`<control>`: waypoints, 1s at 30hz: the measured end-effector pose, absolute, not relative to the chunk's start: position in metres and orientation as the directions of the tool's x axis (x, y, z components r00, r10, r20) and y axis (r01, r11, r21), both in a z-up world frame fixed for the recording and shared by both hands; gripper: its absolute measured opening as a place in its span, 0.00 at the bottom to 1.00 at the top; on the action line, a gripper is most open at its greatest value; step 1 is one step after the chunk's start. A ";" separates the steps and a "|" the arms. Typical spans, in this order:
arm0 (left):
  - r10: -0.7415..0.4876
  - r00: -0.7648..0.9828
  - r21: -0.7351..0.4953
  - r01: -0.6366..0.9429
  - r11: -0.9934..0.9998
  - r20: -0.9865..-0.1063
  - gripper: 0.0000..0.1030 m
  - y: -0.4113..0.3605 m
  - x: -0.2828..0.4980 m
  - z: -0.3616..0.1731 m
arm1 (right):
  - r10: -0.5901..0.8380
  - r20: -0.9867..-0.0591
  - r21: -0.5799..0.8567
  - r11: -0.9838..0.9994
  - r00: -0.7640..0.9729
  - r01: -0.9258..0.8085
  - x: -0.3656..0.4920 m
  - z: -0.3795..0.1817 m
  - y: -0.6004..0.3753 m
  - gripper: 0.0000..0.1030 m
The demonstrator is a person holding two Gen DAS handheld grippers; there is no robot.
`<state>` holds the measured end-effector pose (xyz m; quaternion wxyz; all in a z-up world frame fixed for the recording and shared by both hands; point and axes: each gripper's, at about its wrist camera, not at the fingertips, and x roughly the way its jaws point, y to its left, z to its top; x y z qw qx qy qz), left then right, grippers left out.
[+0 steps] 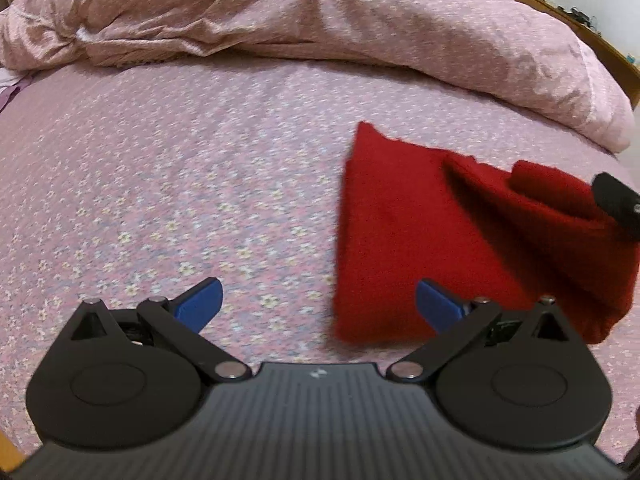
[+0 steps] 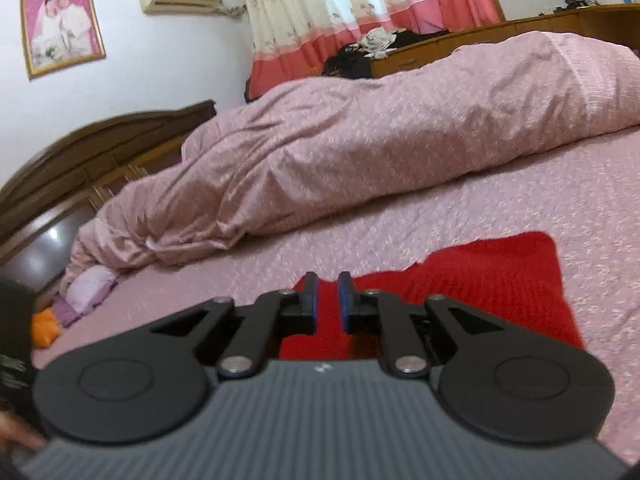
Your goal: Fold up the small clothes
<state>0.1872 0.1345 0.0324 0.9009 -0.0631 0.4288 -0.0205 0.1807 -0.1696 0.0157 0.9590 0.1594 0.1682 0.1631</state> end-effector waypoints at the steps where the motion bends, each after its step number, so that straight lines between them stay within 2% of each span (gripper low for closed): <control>1: -0.099 0.632 -0.136 -0.010 0.991 -0.769 1.00 0.130 0.187 0.034 | 0.353 -0.260 0.377 0.894 0.899 -0.242 0.177 0.019 -0.179 0.14; 4: -0.121 0.635 -0.146 0.013 0.989 -0.763 1.00 0.118 0.187 0.037 | 0.268 -0.248 0.397 0.905 0.931 -0.155 0.171 0.024 -0.208 0.15; 5: -0.125 0.636 -0.145 0.021 0.989 -0.761 1.00 0.114 0.187 0.038 | 0.237 -0.253 0.383 0.915 0.938 -0.128 0.170 0.025 -0.216 0.19; 6: -0.127 0.637 -0.141 0.028 0.990 -0.760 1.00 0.109 0.187 0.039 | 0.213 -0.258 0.361 0.926 0.942 -0.111 0.171 0.025 -0.221 0.29; 7: -0.128 0.637 -0.138 0.034 0.990 -0.760 1.00 0.105 0.188 0.039 | 0.193 -0.269 0.329 0.939 0.944 -0.098 0.173 0.024 -0.227 0.36; 9: -0.132 0.633 -0.135 0.043 0.990 -0.763 1.00 0.097 0.187 0.040 | 0.148 -0.285 0.304 0.951 0.947 -0.057 0.176 0.023 -0.232 0.60; 11: -0.145 0.628 -0.143 0.054 0.988 -0.764 1.00 0.091 0.187 0.041 | 0.146 -0.295 0.353 0.935 0.944 -0.034 0.176 0.023 -0.240 0.69; 14: -0.161 0.622 -0.150 0.070 0.986 -0.766 1.00 0.084 0.187 0.043 | 0.246 -0.194 0.487 0.865 0.950 -0.125 0.162 0.022 -0.263 0.69; 16: -0.161 0.621 -0.143 0.079 0.987 -0.767 1.00 0.081 0.187 0.044 | 0.192 -0.166 0.483 0.871 0.967 -0.090 0.158 0.024 -0.273 0.70; 19: -0.167 0.620 -0.146 0.084 0.986 -0.767 1.00 0.077 0.189 0.047 | 0.144 -0.215 0.472 0.881 0.966 -0.026 0.169 0.022 -0.286 0.72; 25: -0.237 0.614 -0.243 0.075 0.967 -0.753 1.00 0.073 0.196 0.061 | 0.180 -0.357 0.617 0.782 0.917 0.088 0.207 -0.016 -0.315 0.70; 27: -0.237 0.618 -0.242 0.078 0.967 -0.749 1.00 0.070 0.198 0.065 | 0.267 -0.404 0.632 0.773 0.875 0.056 0.224 -0.030 -0.311 0.52; 30: -0.227 0.632 -0.236 0.071 0.969 -0.741 1.00 0.069 0.202 0.070 | 0.338 -0.405 0.584 0.811 0.849 -0.044 0.223 -0.039 -0.287 0.48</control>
